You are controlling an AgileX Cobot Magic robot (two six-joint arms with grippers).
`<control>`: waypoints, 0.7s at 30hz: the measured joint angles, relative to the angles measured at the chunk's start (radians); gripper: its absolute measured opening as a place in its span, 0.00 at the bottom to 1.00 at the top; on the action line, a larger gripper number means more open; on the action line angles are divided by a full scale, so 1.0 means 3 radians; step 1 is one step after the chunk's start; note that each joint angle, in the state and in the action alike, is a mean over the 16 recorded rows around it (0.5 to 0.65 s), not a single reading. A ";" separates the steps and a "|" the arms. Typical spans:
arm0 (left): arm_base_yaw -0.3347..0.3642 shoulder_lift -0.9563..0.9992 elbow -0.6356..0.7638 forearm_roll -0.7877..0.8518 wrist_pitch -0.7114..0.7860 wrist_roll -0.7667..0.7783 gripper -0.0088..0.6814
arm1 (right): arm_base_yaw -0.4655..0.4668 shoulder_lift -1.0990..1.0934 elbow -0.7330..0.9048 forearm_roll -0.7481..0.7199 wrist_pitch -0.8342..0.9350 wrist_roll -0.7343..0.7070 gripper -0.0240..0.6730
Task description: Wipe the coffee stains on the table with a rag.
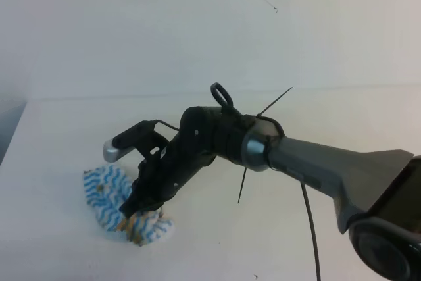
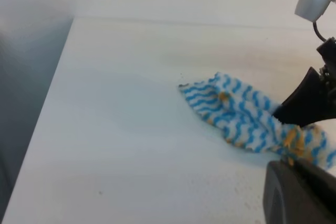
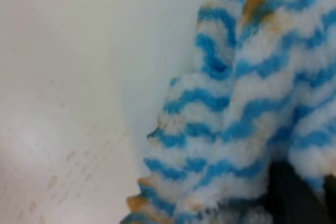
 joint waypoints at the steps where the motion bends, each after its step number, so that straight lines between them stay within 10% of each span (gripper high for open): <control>1: 0.0000 -0.0006 0.0009 0.0000 0.0000 0.0000 0.01 | 0.0033 -0.0002 -0.0002 -0.0052 0.0030 0.0023 0.05; 21: 0.0000 0.0017 0.0009 0.0000 0.0000 -0.0007 0.01 | -0.0396 -0.0380 0.0020 -0.1529 0.0950 0.0669 0.05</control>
